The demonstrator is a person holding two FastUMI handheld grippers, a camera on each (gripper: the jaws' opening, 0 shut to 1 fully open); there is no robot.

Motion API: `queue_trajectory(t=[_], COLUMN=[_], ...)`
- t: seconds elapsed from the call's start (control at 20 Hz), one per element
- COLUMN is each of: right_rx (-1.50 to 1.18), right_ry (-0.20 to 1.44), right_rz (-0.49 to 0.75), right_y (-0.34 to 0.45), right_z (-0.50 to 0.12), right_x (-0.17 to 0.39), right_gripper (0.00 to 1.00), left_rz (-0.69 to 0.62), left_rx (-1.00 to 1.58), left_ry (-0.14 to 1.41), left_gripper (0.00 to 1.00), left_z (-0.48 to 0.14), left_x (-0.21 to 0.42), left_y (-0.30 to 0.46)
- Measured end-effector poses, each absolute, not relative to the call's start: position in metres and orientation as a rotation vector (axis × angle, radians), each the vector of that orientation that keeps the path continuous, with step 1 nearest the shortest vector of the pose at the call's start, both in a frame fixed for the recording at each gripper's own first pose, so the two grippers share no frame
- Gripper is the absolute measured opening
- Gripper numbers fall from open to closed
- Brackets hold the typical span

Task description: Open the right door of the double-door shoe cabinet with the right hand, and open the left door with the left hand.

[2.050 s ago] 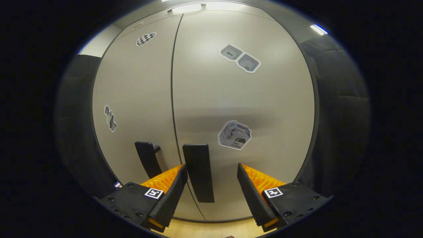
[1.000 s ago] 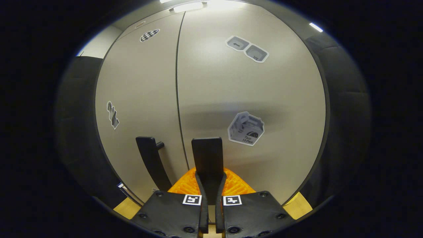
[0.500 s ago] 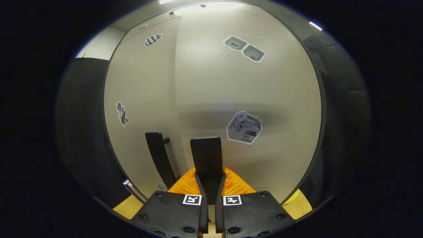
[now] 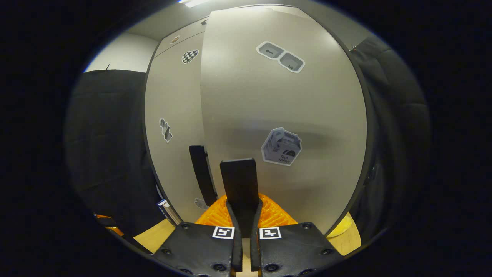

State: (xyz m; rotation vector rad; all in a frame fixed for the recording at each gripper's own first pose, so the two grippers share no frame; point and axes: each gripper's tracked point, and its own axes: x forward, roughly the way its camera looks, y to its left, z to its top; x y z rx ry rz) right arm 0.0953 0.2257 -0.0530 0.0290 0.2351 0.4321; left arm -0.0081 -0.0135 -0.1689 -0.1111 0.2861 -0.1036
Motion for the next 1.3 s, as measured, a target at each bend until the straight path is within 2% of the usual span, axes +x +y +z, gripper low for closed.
queue_trajectory(t=[0.4,0.65,1.3], right_rx=[0.015,0.021,0.033], right_ry=[0.248,0.241,0.227], right_rz=[0.578,0.633,0.662], right_y=[0.203,0.192,0.141], right_z=[-0.051,-0.049,-0.045], right_x=[0.067,0.056,0.032], right_gripper=[0.1,0.1,0.1], left_rz=[-0.063,-0.085,-0.105], left_rx=[-0.064,-0.096,-0.085], left_ry=[0.245,0.222,0.228], left_gripper=[0.9,0.9,0.91], left_z=[-0.145,-0.14,-0.147], left_x=[-0.025,-0.04,-0.037], left_y=[-0.067,-0.108,-0.151])
